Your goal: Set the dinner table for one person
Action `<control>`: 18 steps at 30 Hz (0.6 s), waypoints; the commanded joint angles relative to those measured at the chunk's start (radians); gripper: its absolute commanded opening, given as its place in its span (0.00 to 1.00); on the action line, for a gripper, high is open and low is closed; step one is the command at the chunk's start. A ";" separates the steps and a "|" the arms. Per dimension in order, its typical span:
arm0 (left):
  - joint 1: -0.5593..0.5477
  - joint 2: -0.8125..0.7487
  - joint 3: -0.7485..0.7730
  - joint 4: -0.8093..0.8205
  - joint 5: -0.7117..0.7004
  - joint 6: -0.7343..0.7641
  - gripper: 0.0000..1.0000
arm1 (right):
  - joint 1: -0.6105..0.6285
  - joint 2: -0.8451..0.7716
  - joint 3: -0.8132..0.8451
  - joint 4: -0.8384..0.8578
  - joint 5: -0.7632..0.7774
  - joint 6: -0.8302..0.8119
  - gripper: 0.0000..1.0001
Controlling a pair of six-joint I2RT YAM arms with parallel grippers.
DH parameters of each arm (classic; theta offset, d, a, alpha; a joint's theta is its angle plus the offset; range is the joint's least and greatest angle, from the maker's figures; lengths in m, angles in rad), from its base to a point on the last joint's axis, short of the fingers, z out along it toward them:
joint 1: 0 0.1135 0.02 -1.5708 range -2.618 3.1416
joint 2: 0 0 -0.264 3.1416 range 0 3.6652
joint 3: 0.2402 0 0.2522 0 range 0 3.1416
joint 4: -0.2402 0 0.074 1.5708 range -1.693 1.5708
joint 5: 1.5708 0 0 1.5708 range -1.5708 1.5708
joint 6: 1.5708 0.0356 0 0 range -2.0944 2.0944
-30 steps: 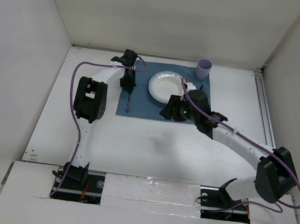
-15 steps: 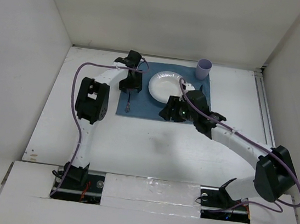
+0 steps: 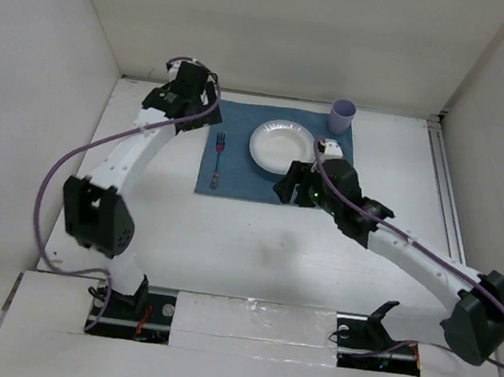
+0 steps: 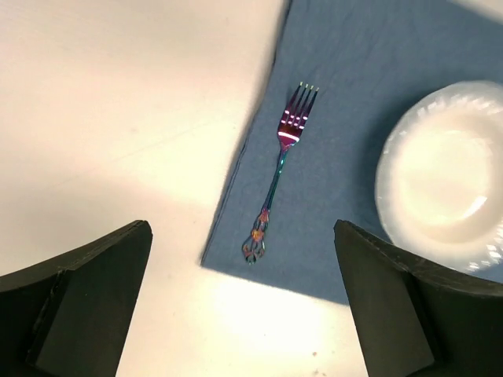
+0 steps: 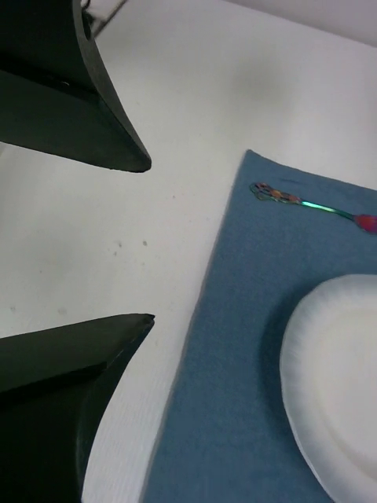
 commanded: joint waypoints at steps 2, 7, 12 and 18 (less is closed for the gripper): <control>-0.007 -0.302 -0.150 0.002 -0.154 -0.060 1.00 | 0.010 -0.161 0.032 -0.077 0.306 -0.004 0.99; -0.007 -0.587 -0.342 0.013 -0.197 -0.093 1.00 | -0.001 -0.318 0.144 -0.424 0.513 0.028 0.99; 0.039 -0.874 -0.499 0.032 -0.231 -0.093 1.00 | -0.010 -0.467 0.231 -0.640 0.601 0.061 0.99; 0.039 -1.065 -0.619 0.081 -0.271 -0.102 1.00 | -0.010 -0.699 0.231 -0.737 0.647 0.062 0.99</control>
